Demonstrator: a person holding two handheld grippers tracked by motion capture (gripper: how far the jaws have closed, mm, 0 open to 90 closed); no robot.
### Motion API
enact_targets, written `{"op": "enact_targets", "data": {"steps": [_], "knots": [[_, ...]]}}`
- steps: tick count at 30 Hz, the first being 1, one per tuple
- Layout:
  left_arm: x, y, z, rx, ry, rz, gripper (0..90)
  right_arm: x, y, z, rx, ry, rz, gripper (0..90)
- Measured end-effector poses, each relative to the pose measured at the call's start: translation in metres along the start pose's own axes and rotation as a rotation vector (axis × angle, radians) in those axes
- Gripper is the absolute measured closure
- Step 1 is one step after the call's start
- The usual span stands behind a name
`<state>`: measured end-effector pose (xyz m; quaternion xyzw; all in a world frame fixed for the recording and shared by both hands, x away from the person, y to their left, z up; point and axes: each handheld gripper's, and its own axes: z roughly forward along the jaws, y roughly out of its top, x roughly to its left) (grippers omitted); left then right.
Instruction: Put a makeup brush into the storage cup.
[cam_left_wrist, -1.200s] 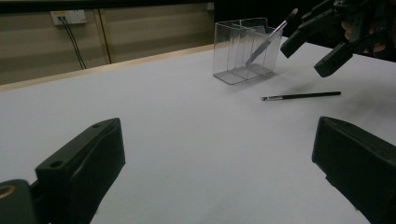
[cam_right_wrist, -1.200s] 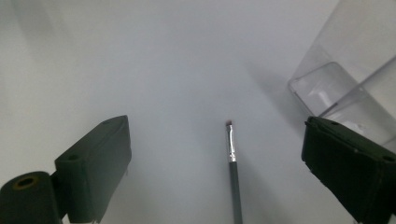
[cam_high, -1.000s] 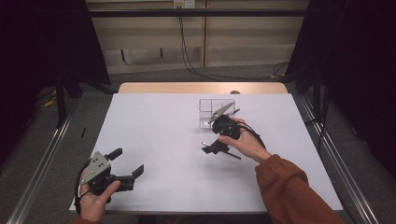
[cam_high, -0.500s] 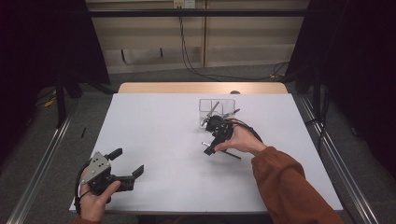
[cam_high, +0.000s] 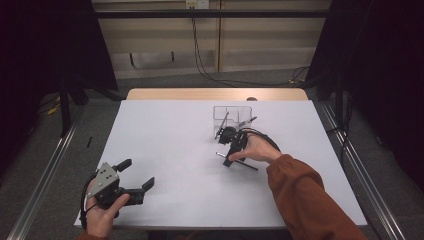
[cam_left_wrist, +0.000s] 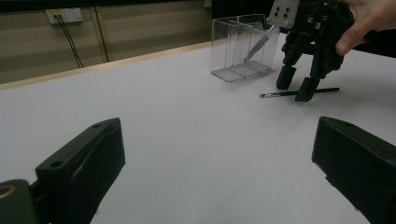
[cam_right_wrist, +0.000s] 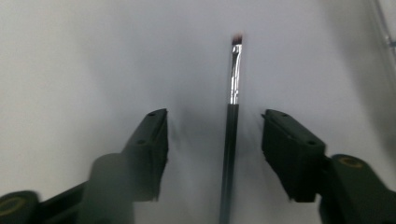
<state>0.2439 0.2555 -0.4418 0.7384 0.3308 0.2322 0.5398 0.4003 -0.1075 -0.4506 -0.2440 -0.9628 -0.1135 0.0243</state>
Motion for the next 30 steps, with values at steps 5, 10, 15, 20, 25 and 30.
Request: {"op": "enact_targets", "data": {"steps": [5, 10, 15, 20, 25, 30], "knots": [[-0.0001, -0.0002, 0.0003, -0.001, -0.001, -0.003, 2.6, -0.0008, 0.0017, 0.0008, 0.021, -0.020, -0.013, 54.6], [-0.0004, -0.0003, 0.0008, 0.003, -0.002, 0.002, 2.6, -0.0019, 0.0064, 0.0008, 0.059, -0.043, -0.011, 63.8], [-0.0009, -0.0006, 0.0018, 0.008, -0.005, 0.006, 2.6, -0.0006, 0.0100, 0.0014, 0.086, -0.058, -0.003, 66.8], [-0.0009, -0.0005, 0.0012, 0.006, -0.004, 0.005, 2.6, -0.0042, 0.0096, 0.0009, 0.086, -0.056, 0.024, 76.9], [0.0001, -0.0009, 0.0016, 0.006, -0.004, -0.001, 2.6, -0.0060, 0.0083, 0.0010, 0.080, -0.050, 0.024, 84.2], [-0.0004, -0.0009, 0.0017, 0.009, -0.007, 0.003, 2.6, -0.0026, 0.0095, 0.0012, 0.093, -0.068, 0.016, 86.3]]}}
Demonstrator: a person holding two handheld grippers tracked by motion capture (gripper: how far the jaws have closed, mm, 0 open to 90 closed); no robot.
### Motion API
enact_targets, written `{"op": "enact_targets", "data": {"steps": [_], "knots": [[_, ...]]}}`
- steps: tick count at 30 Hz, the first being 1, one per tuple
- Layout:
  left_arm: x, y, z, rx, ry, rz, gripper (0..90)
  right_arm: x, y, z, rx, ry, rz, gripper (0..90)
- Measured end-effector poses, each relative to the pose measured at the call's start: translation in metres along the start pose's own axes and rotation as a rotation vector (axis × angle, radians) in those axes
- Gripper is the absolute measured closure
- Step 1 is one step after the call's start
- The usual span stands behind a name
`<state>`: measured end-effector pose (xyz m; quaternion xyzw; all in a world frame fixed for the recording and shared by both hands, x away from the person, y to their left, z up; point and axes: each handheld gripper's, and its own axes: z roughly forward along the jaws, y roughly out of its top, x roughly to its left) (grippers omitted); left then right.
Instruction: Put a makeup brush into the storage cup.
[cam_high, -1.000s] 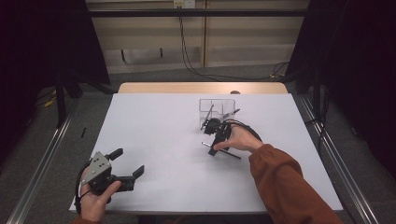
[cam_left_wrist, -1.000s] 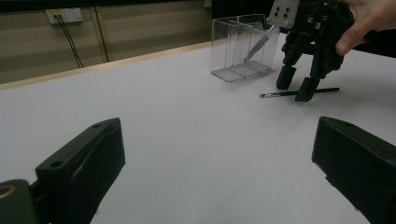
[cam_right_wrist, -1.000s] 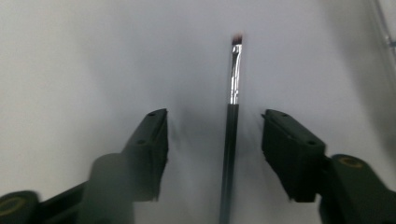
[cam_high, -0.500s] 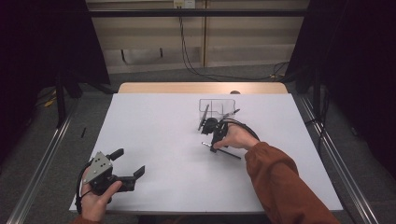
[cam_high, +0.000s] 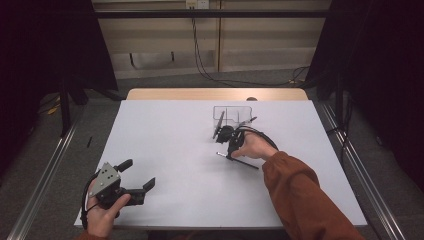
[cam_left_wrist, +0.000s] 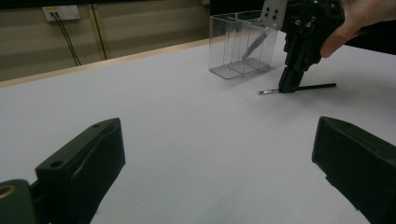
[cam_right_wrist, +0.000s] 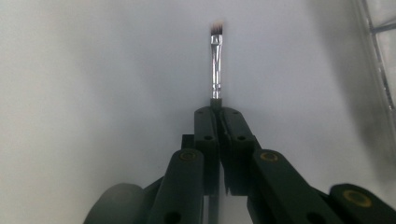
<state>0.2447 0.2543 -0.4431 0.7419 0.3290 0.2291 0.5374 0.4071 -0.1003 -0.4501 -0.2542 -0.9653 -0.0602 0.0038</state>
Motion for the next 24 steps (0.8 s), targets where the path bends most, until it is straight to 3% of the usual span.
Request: {"op": "enact_targets", "data": {"steps": [16, 24], "knots": [[0.001, 0.000, 0.000, 0.006, 0.006, 0.000, 2.6, 0.001, -0.003, -0.001, -0.017, -0.009, 0.008, 86.4], [0.001, 0.000, 0.000, 0.006, 0.005, 0.003, 2.6, 0.001, -0.011, -0.008, -0.055, -0.015, 0.012, 86.4]]}}
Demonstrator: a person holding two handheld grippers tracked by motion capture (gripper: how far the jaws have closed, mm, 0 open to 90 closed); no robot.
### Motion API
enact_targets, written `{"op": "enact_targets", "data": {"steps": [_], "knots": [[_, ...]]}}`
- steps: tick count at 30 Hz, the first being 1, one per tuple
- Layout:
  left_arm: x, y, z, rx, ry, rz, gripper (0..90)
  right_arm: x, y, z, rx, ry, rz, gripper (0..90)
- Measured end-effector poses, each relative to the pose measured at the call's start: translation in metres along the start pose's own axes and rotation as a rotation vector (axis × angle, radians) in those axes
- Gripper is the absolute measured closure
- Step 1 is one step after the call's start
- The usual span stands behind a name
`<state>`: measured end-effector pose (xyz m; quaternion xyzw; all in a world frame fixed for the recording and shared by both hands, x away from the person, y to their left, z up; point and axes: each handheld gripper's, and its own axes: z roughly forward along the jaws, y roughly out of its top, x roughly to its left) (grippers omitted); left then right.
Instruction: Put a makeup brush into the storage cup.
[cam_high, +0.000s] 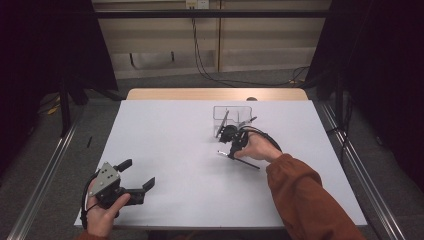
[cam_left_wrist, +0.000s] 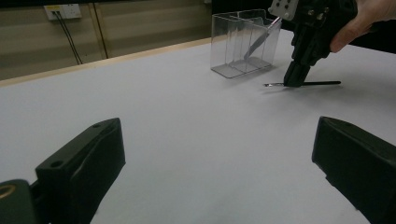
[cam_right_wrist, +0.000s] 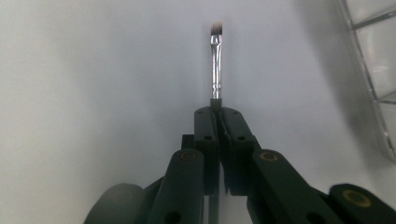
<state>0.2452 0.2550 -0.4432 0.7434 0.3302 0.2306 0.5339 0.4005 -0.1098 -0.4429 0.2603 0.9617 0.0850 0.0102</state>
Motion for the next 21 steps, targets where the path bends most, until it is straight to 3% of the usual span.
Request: {"op": "enact_targets", "data": {"steps": [21], "knots": [[0.000, 0.000, 0.000, -0.002, 0.002, 0.001, 2.6, 0.000, -0.028, -0.030, -0.266, -0.003, 0.049, 86.3]]}}
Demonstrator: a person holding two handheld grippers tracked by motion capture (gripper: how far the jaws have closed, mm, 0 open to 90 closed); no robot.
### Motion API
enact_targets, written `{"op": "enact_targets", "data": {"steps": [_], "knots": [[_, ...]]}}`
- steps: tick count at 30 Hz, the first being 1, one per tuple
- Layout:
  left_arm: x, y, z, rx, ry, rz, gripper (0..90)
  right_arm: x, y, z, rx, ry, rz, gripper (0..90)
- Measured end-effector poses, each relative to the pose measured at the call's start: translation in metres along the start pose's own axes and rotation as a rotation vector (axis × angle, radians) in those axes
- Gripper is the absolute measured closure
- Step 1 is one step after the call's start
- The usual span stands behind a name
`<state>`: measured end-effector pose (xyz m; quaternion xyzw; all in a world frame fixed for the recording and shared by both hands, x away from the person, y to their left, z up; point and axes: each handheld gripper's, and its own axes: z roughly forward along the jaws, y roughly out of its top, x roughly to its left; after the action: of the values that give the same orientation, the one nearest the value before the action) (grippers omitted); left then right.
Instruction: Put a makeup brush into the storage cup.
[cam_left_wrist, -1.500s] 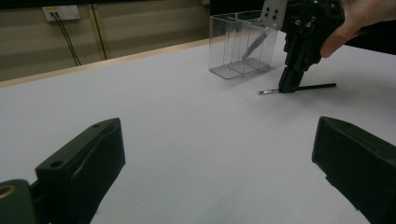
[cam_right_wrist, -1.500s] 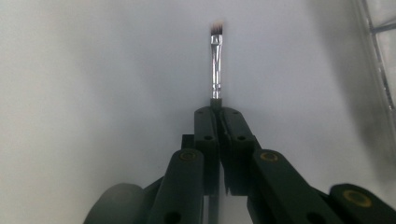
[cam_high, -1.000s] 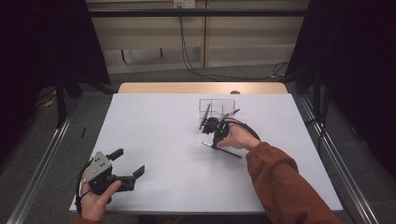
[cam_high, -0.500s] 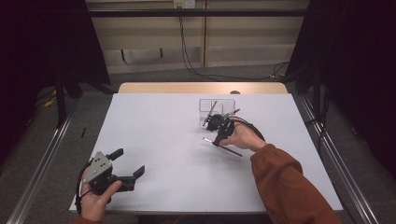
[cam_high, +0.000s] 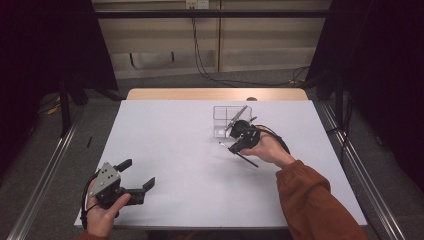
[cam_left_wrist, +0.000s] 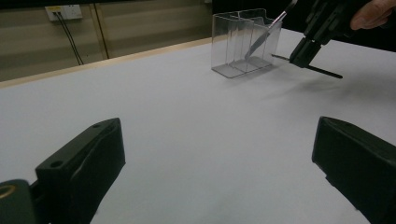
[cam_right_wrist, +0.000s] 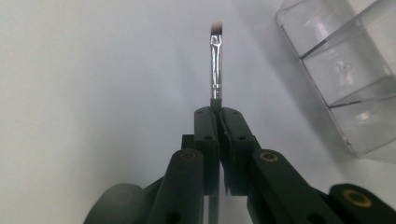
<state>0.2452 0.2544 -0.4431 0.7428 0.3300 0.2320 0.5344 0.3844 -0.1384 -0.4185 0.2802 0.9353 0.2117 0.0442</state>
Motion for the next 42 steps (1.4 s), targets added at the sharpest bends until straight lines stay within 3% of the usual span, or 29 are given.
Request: {"op": "enact_targets", "data": {"steps": [5, 21, 42], "knots": [[-0.001, 0.000, 0.000, -0.003, 0.001, 0.000, 2.6, -0.001, -0.005, -0.005, -0.065, -0.014, 0.026, 86.3], [-0.001, 0.000, 0.000, 0.006, 0.004, 0.006, 2.6, 0.004, -0.022, -0.018, -0.283, -0.031, 0.036, 86.3], [-0.001, 0.000, 0.001, 0.009, 0.000, 0.006, 2.6, 0.002, -0.046, -0.019, -0.542, -0.038, 0.101, 86.3]]}}
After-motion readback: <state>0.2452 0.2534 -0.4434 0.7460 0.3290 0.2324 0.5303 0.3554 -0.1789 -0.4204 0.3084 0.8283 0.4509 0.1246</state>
